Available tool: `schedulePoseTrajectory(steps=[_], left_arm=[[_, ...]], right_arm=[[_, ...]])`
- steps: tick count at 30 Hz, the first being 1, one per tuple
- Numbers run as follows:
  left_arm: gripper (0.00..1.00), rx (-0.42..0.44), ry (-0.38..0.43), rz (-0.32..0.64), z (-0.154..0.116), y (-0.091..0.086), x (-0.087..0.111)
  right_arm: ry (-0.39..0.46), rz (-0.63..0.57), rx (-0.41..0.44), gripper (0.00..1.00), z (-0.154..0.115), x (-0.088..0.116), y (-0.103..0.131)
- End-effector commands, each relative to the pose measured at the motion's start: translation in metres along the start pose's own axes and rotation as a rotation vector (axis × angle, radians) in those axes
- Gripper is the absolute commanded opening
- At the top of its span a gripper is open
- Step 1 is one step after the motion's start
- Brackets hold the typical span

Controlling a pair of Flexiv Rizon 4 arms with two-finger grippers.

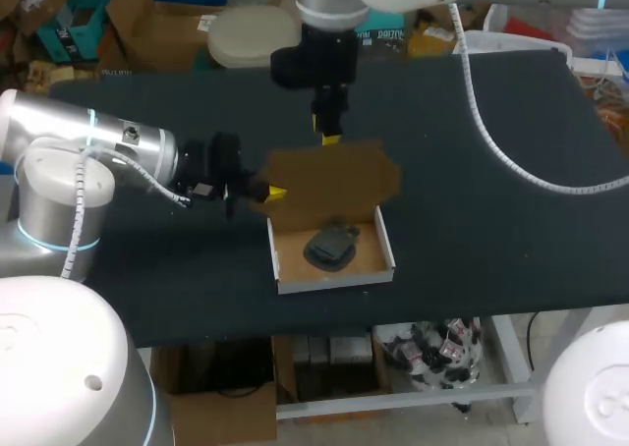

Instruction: Assemble the packaging by folding the flat box into shape, placing the metal phone stand inside, and closing the box properly

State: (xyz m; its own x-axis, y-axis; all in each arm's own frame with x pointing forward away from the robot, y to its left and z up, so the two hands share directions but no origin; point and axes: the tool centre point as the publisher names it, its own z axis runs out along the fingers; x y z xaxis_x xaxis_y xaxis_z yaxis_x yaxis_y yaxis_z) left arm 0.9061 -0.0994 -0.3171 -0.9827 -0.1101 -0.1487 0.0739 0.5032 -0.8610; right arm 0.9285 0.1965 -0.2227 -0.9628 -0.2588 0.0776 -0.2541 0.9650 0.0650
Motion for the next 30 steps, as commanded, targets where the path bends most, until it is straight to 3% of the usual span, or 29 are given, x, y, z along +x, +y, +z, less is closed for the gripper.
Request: schedulePoseTrajectory(steps=[1, 30], left_arm=[[0.00, 0.000, 0.001, 0.001, 0.002, 0.003, 0.000], [0.00, 0.000, 0.001, 0.001, 0.002, 0.003, 0.000]], right_arm=[[-0.005, 0.000, 0.005, 0.48, 0.000, 0.006, 0.001], [0.030, -0.003, 0.033, 0.49, 0.021, 0.013, 0.006]])
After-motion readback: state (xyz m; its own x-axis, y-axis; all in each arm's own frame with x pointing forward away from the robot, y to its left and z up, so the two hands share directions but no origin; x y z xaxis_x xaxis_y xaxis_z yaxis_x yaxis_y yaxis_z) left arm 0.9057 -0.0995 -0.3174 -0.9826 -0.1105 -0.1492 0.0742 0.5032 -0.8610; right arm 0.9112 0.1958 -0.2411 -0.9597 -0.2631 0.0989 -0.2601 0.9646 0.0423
